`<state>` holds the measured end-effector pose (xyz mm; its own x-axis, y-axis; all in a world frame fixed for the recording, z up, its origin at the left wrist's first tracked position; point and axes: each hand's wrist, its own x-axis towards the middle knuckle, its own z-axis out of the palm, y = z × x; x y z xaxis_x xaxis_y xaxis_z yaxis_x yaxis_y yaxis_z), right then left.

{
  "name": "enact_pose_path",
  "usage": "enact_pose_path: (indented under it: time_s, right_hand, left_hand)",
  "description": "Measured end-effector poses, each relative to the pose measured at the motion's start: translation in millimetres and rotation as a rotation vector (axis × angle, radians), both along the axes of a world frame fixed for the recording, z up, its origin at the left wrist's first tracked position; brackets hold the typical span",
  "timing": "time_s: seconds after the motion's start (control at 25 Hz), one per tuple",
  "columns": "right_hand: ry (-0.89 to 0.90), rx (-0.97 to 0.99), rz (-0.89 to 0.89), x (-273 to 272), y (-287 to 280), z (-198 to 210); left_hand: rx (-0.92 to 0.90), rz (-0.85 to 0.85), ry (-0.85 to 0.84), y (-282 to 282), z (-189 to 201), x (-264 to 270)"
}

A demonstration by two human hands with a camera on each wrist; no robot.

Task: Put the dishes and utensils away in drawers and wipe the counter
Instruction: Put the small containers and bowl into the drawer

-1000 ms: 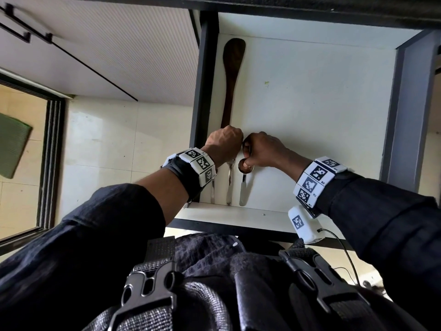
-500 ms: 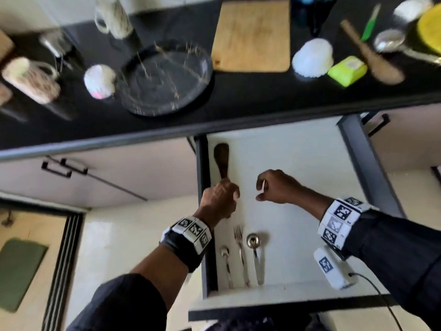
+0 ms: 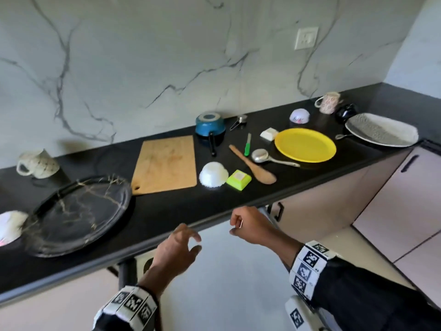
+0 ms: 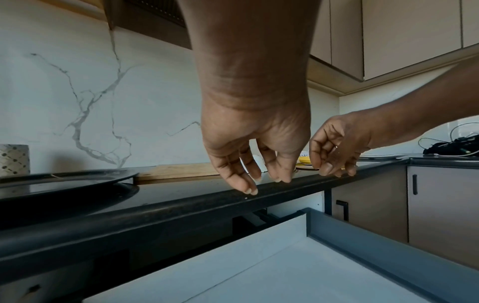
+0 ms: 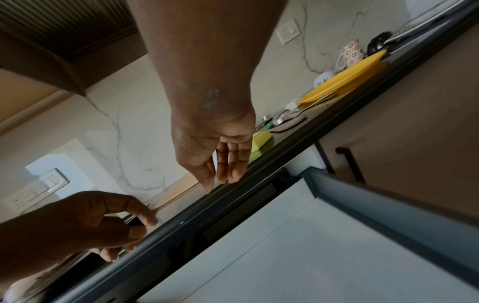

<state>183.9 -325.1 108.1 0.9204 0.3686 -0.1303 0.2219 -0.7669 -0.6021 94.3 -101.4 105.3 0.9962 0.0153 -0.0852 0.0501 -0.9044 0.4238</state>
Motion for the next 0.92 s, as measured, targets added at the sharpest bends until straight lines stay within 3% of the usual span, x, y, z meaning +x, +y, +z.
enact_pose_path:
  time_s: [0.16, 0.32, 0.52, 0.72, 0.84, 0.92]
  right_hand:
    - [-0.079, 0.046, 0.018, 41, -47, -14]
    - [-0.127, 0.13, 0.037, 74, -70, -27]
    - [-0.222, 0.181, 0.116, 105, -47, -44]
    - [-0.36, 0.02, 0.16, 144, -20, -63]
    - [-0.481, 0.07, 0.163, 145, -24, -78]
    - [-0.517, 0.053, 0.12, 143, -24, -77]
  left_hand:
    - [-0.031, 0.034, -0.025, -35, -14, 43]
    - [0.205, 0.072, 0.256, -73, -25, 86]
    - [0.301, 0.136, 0.331, -90, -30, 97]
    - [0.225, 0.17, 0.386, -90, -15, 106]
    - [0.268, 0.188, 0.436, -95, -3, 111]
    - [0.271, 0.264, 0.376, -89, 14, 133]
